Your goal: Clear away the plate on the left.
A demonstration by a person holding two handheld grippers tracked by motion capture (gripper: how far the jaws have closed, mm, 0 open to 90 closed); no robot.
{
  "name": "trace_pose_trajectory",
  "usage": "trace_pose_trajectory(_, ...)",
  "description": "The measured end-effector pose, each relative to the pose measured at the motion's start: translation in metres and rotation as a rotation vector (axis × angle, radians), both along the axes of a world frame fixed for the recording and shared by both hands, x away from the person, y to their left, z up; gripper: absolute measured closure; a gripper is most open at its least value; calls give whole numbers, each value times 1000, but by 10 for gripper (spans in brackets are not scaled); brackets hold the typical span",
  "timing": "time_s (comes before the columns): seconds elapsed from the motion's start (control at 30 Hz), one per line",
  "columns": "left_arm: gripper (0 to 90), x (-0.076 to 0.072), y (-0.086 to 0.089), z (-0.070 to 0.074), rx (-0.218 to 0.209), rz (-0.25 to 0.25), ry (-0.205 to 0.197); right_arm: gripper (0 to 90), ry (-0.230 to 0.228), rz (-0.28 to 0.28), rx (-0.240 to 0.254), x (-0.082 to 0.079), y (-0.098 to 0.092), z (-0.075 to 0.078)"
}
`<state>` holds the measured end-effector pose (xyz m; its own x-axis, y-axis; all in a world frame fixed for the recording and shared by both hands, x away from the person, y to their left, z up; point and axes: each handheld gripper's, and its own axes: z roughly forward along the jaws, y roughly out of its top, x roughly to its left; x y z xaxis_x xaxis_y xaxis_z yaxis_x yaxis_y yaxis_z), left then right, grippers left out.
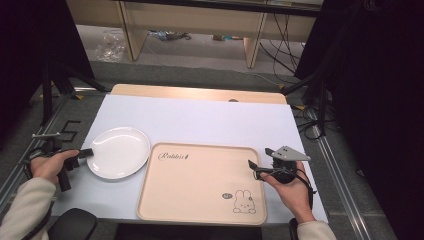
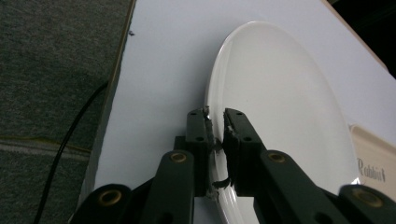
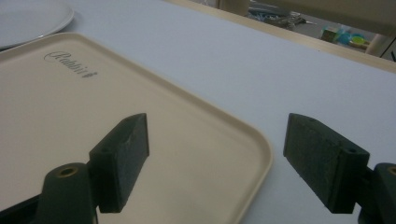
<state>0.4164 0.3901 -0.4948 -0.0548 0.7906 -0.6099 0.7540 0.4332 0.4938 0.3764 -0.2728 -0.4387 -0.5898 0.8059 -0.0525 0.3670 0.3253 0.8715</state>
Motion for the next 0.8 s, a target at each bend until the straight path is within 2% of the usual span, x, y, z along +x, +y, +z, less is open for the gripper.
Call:
trace_pose_trajectory(0.03,813,0,0,2,-3,2,0,232,2,1,-1,0,0,0)
trace_pose_trajectory(0.2,839,-4,2,11,-49,8,-78,232,3,0,-1,0,0,0)
trace_pose_trajectory(0.4,868,-6,0,20,-89,12,-131,232,3,-1,-1,0,0,0)
trace_pose_trajectory(0.53,869,-5,-2,24,-71,7,-138,232,2,-1,-1,0,0,0)
trace_pose_trajectory(0.8,870,-5,-3,24,-73,3,-161,232,1,-2,-1,0,-1,0)
